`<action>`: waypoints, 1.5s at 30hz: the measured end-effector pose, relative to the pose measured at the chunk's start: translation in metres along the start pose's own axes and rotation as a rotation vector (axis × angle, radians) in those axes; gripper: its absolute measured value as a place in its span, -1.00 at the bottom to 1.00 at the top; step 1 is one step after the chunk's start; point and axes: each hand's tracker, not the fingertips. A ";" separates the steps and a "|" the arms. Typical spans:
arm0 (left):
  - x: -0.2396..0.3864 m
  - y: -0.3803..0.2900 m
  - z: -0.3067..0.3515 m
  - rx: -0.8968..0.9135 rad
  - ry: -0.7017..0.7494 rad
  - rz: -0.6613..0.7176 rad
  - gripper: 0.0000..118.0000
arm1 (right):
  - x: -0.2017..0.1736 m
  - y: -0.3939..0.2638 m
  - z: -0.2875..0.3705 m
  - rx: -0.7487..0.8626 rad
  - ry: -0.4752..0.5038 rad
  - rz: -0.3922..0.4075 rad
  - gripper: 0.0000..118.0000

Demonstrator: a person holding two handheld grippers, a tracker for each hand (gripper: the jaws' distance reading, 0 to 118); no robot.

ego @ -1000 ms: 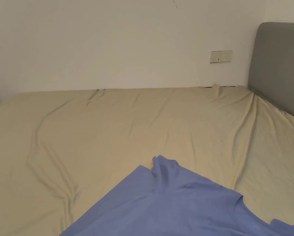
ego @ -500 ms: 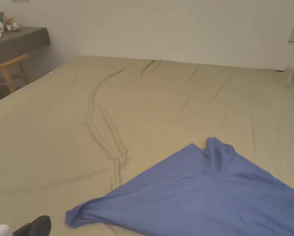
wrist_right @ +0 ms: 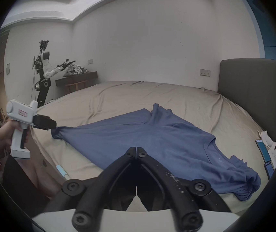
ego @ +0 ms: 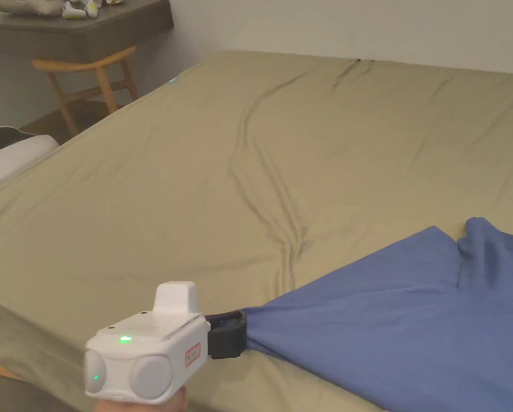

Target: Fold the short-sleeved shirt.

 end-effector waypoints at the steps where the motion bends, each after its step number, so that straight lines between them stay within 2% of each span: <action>1: 0.006 -0.002 -0.006 -0.033 0.026 -0.014 0.68 | -0.001 0.000 -0.002 -0.007 -0.004 -0.001 -0.98; 3: 0.005 -0.009 -0.022 -0.087 0.008 -0.033 0.31 | -0.004 0.001 -0.004 -0.015 -0.011 -0.005 -0.97; 5: 0.010 -0.007 -0.003 -0.122 -0.025 0.010 -0.03 | 0.000 0.002 -0.006 -0.018 -0.020 -0.012 -0.97; 6: 0.010 -0.009 -0.014 -0.079 -0.055 0.025 -0.35 | -0.001 0.002 -0.007 -0.022 -0.025 -0.012 -0.97; 9: 0.021 -0.009 -0.002 -0.005 -0.069 -0.032 -0.75 | 0.003 0.000 -0.012 -0.041 -0.038 -0.013 -0.97; 10: 0.023 -0.016 -0.005 0.019 -0.051 -0.039 -0.94 | 0.003 -0.001 -0.015 -0.053 -0.040 -0.011 -0.97; 12: 0.027 -0.018 0.005 0.031 -0.051 -0.079 -0.95 | 0.006 -0.004 -0.020 -0.067 -0.036 -0.014 -0.97; 15: 0.045 -0.005 0.023 0.095 -0.060 -0.054 -0.95 | 0.012 -0.001 -0.031 -0.076 -0.010 -0.009 -0.97; 17: 0.046 0.001 0.035 0.122 -0.076 -0.036 -0.95 | 0.029 0.007 -0.048 -0.084 0.011 -0.006 -0.97; 18: 0.016 -0.008 0.017 0.126 -0.103 0.000 -0.95 | 0.042 0.016 -0.063 -0.088 0.002 0.014 -0.96; 19: 0.011 -0.005 0.020 0.132 -0.112 0.014 -0.95 | 0.058 0.026 -0.080 -0.086 -0.023 0.028 -0.93; 20: 0.008 -0.003 0.022 0.135 -0.123 0.027 -0.95 | 0.080 0.036 -0.098 -0.088 -0.029 0.034 -0.71; 21: 0.011 -0.002 0.025 0.143 -0.125 0.027 -0.95 | 0.099 0.049 -0.120 -0.115 -0.023 0.047 -0.41; 22: 0.017 -0.002 0.028 0.142 -0.126 0.028 -0.95 | 0.116 0.061 -0.142 -0.135 -0.037 0.055 -0.09; 23: 0.017 -0.001 0.029 0.141 -0.124 0.032 -0.95 | 0.131 0.070 -0.165 -0.142 -0.040 0.077 0.33; 24: 0.017 0.001 0.028 0.136 -0.126 0.045 -0.95 | 0.149 0.080 -0.193 -0.173 -0.023 0.100 0.61; 25: 0.021 0.001 0.028 0.129 -0.135 0.055 -0.95 | 0.160 0.085 -0.219 -0.217 -0.034 0.126 0.83; 26: 0.027 0.002 0.028 0.121 -0.139 0.066 -0.95 | 0.170 0.089 -0.243 -0.260 -0.053 0.150 0.95; 28: 0.030 0.003 0.027 0.119 -0.136 0.069 -0.95 | 0.192 0.089 -0.287 -0.352 -0.044 0.151 0.94; 31: 0.034 0.005 0.025 0.113 -0.107 0.038 -0.95 | 0.213 0.076 -0.322 -0.423 -0.116 0.104 0.89; 33: 0.032 0.007 0.024 0.102 -0.110 0.040 -0.95 | 0.220 0.064 -0.329 -0.475 -0.092 0.040 0.51; 34: 0.031 0.008 0.024 0.092 -0.111 0.050 -0.95 | 0.223 0.059 -0.328 -0.509 -0.034 -0.019 0.48; 35: 0.030 0.010 0.024 0.084 -0.115 0.054 -0.95 | 0.223 0.059 -0.319 -0.424 -0.054 -0.036 0.19; 36: 0.030 0.012 0.025 0.085 -0.118 0.052 -0.95 | 0.222 0.062 -0.313 -0.424 -0.056 -0.017 -0.17; 37: 0.032 0.013 0.024 0.087 -0.116 0.037 -0.95 | 0.224 0.063 -0.310 -0.440 -0.023 -0.043 -0.27; 39: 0.036 0.016 0.025 0.090 -0.110 0.001 -0.95 | 0.224 0.063 -0.300 -0.435 -0.002 -0.041 -0.52; 40: 0.038 0.017 0.026 0.097 -0.112 -0.013 -0.95 | 0.214 0.064 -0.293 -0.439 0.006 -0.031 -0.83; 41: 0.040 0.019 0.027 0.102 -0.110 -0.021 -0.95 | 0.209 0.065 -0.288 -0.431 -0.024 0.002 -0.85; 43: 0.038 0.023 0.030 0.117 -0.111 -0.016 -0.95 | 0.204 0.071 -0.278 -0.413 -0.023 0.025 -0.86; 45: 0.034 0.032 0.036 0.130 -0.132 0.043 -0.95 | 0.199 0.085 -0.263 -0.372 -0.040 0.017 -0.86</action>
